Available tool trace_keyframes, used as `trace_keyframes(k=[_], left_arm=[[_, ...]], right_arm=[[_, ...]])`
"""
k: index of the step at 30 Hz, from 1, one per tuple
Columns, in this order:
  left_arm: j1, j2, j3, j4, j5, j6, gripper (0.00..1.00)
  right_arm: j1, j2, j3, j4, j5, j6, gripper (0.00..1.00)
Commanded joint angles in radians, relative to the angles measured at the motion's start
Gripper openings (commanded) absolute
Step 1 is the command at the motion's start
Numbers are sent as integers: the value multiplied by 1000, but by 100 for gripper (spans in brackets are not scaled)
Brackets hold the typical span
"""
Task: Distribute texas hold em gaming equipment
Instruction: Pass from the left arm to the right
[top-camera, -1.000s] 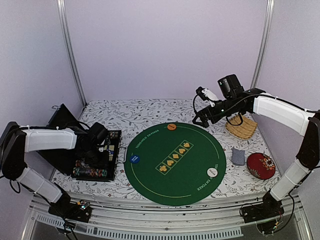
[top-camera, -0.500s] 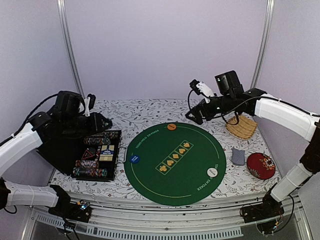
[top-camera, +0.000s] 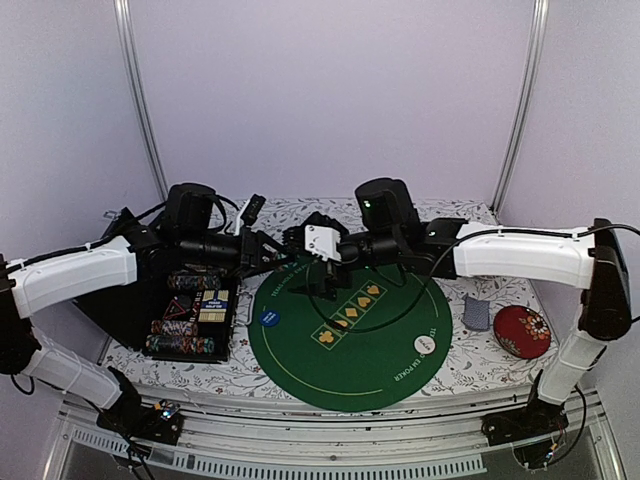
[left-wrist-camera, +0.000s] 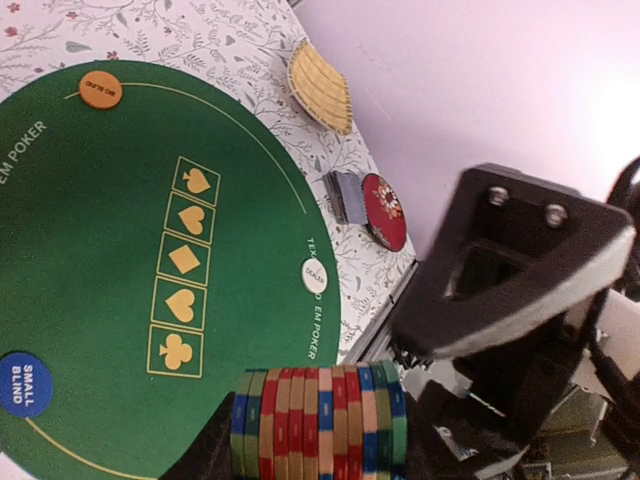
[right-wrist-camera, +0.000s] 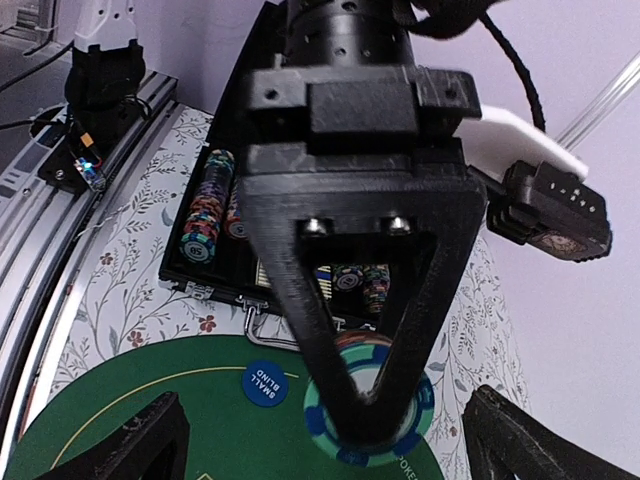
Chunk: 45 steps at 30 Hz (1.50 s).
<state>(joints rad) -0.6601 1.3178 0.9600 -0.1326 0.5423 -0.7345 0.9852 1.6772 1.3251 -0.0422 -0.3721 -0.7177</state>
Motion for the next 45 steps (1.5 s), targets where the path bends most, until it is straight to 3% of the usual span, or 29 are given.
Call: trace_keyframes(k=[1, 18, 21, 24, 25, 29, 40, 41, 43, 45], left_arm=[[-8, 0, 40, 106, 77, -2, 0], [-9, -9, 13, 123, 63, -3, 0], [-8, -13, 10, 126, 61, 0, 0], [-8, -11, 4, 128, 64, -3, 0], [-8, -12, 1, 129, 62, -4, 0], [-8, -21, -10, 132, 53, -6, 0], [-7, -4, -28, 146, 56, -7, 0], [-6, 0, -36, 150, 56, -10, 0], [-4, 7, -42, 159, 58, -15, 0], [-4, 13, -43, 167, 64, -17, 0]], right_arm=[[-7, 95, 93, 37, 2, -40, 93], [-8, 172, 126, 138, 73, -68, 37], [-5, 166, 118, 142, 91, -83, 37], [-2, 162, 104, 163, 129, -99, 61], [1, 159, 96, 168, 144, -107, 64], [13, 139, 55, 205, 162, -151, 64], [22, 115, 44, 210, 148, -139, 15], [22, 115, 47, 208, 151, -133, 17], [22, 117, 52, 208, 163, -115, 48], [24, 116, 51, 209, 162, -103, 60]])
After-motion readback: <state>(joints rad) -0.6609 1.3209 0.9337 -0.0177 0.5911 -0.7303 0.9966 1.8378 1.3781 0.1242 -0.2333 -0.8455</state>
